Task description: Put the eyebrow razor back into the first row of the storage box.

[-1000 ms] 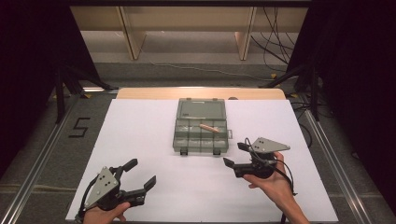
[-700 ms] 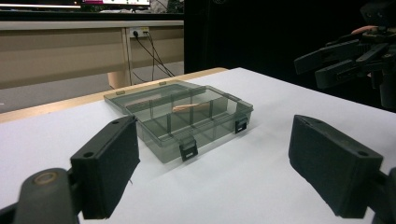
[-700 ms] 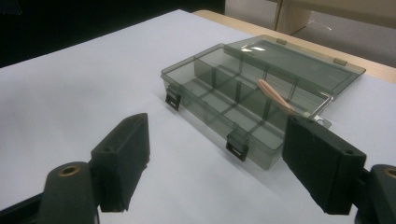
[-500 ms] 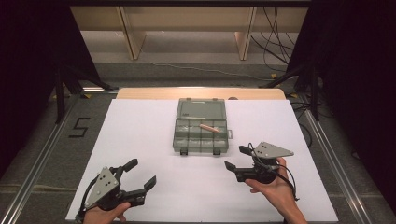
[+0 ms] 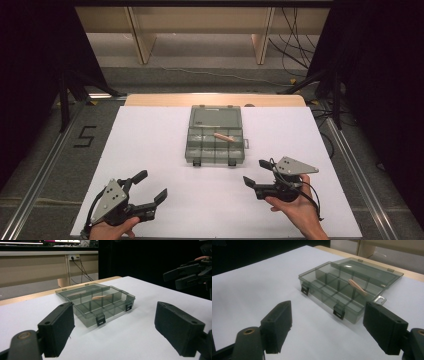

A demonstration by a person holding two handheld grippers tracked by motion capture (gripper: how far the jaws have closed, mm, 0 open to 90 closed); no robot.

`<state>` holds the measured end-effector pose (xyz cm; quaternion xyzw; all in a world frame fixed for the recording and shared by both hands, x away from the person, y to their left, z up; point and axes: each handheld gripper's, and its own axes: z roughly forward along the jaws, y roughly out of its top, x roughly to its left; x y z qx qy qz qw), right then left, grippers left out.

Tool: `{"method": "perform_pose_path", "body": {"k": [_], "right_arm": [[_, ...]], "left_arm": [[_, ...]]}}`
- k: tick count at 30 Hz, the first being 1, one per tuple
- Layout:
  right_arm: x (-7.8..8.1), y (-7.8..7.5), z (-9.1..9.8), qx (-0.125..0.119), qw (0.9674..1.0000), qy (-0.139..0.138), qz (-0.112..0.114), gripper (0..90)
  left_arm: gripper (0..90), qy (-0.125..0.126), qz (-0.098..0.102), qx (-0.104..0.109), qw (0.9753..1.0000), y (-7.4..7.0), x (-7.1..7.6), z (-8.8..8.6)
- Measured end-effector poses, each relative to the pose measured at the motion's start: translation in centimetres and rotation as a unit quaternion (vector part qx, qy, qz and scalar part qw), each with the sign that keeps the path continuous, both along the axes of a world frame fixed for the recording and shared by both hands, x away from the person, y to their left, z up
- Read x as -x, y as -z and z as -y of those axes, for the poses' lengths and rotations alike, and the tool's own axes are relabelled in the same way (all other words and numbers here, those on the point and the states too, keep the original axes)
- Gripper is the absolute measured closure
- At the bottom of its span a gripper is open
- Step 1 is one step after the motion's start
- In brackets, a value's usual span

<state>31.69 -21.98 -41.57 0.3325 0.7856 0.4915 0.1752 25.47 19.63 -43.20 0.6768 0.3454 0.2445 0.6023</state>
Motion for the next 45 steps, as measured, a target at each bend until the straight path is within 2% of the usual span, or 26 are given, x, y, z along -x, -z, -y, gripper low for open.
{"method": "perform_pose_path", "body": {"k": [5, 9, 10, 14, 15, 21, 26, 27, 30, 31, 32, 35, 37, 45], "right_arm": [[0.5, 0.2, 0.3, 0.002, 1.0000, -0.002, -0.006, 23.5], [0.8, 0.4, 0.5, -0.005, 1.0000, 0.002, -0.003, 22.4], [0.9, 0.3, 0.6, 0.001, 1.0000, 0.003, -0.007, 22.0], [1.3, 0.4, 0.7, 0.000, 0.9999, 0.010, 0.002, 21.2], [1.4, 0.3, 0.8, 0.002, 1.0000, 0.007, -0.004, 21.2], [1.9, 0.5, 1.0, -0.002, 0.9999, 0.014, 0.001, 20.9], [2.4, 0.4, 1.0, -0.007, 0.9999, 0.008, -0.002, 20.8], [2.5, 0.4, 1.1, 0.000, 0.9999, 0.012, -0.004, 20.8], [2.8, 0.5, 1.2, -0.005, 0.9998, 0.017, 0.001, 20.9], [2.8, 0.5, 1.2, -0.010, 0.9998, 0.017, 0.004, 20.9], [2.9, 0.5, 1.3, -0.003, 0.9999, 0.016, 0.002, 20.9], [3.0, 0.7, 1.3, -0.009, 0.9998, 0.017, 0.003, 21.0], [3.1, 0.6, 1.4, -0.002, 0.9999, 0.016, -0.002, 21.0], [3.1, 0.6, 1.4, -0.003, 0.9999, 0.016, 0.001, 21.0]], "left_arm": [[16.1, 0.000, -0.001, 0.000, 1.0000, 0.0, 0.0, 0.0], [16.1, 0.000, -0.001, 0.000, 1.0000, 0.0, 0.0, 0.1], [16.1, 0.000, -0.001, 0.000, 1.0000, 0.0, 0.0, 0.1], [16.1, 0.000, -0.001, 0.000, 1.0000, 0.0, 0.0, 0.1], [16.1, 0.000, -0.001, 0.000, 1.0000, 0.0, 0.0, 0.1], [16.1, 0.000, 0.000, -0.001, 1.0000, 0.0, 0.0, 0.1], [16.1, 0.000, 0.000, -0.002, 1.0000, 0.0, 0.0, 0.1], [16.1, 0.001, 0.002, 0.001, 1.0000, 0.1, 0.0, 0.1], [16.1, 0.001, 0.002, 0.000, 1.0000, 0.1, 0.0, 0.1], [16.1, 0.002, 0.003, 0.001, 1.0000, 0.1, 0.0, 0.1], [16.1, 0.002, 0.002, 0.001, 1.0000, 0.1, 0.0, 0.1], [16.1, 0.000, 0.000, -0.002, 1.0000, 0.0, 0.0, 0.1], [16.1, 0.000, 0.000, -0.002, 1.0000, 0.0, 0.0, 0.1], [16.1, 0.001, 0.002, 0.001, 1.0000, 0.1, 0.0, 0.1]]}}
